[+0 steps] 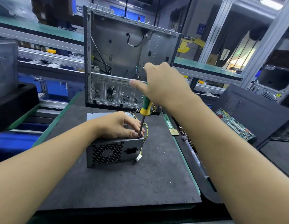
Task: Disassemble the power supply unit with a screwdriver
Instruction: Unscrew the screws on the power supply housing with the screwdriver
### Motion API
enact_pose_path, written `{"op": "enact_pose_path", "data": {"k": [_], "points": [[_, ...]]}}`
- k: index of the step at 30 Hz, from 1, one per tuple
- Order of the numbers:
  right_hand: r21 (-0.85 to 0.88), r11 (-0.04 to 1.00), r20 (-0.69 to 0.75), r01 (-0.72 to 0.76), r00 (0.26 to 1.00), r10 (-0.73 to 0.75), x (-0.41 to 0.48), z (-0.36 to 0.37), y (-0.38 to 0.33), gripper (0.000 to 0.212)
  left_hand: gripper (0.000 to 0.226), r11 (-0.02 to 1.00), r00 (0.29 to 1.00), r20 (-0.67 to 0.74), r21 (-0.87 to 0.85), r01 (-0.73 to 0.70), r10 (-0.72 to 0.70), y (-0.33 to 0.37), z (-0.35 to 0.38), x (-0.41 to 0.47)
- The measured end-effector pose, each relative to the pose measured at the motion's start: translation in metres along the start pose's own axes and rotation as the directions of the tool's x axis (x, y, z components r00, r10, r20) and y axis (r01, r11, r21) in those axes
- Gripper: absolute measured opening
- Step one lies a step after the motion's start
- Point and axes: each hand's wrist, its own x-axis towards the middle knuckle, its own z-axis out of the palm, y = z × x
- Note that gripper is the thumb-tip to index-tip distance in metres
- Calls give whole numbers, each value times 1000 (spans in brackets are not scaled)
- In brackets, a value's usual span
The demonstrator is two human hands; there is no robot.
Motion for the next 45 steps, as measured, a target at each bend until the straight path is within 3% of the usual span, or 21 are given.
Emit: {"op": "enact_pose_path", "data": {"k": [4,9,14,17,21,24,27,31,33,36,41,45], "points": [[-47,998,59,32,998,-29,1,-13,1,42,12,1000,1000,-18,8,19,-19,-2,0,1],[308,948,231,81,960,-157,1,-20,5,27,13,1000,999,-42,-19,23,-24,-5,1,-1],[416,908,305,57,932,-198,3,-24,10,9,20,998,999,-33,-62,14,-16,-3,0,-2],[358,934,332,-16,937,-111,5,-24,10,13,31,998,1000,-4,-62,-7,6,-2,-1,-1],[0,1000,279,17,960,-16,11,-20,9,53,29,1000,999,-21,-12,-29,29,-3,0,0],[157,979,280,133,944,-174,11,-23,8,37,19,999,999,-23,16,-30,31,-1,1,0],[336,934,356,124,901,-247,7,-34,13,17,7,999,999,-39,33,5,-4,0,0,-1],[296,955,376,12,918,-128,9,-31,17,21,16,999,998,-46,18,39,-38,5,1,-2],[180,983,374,-24,926,-46,11,-26,14,34,13,999,998,-52,17,49,-48,5,1,-2],[19,998,305,58,951,-61,13,-21,11,51,12,997,995,-64,28,74,-72,7,2,-1],[316,946,343,74,921,-187,5,-29,14,13,21,995,993,-63,-16,103,-103,8,2,-2],[353,935,349,-40,933,-91,1,-28,19,17,19,993,991,-69,-29,113,-114,8,2,-1]]}}
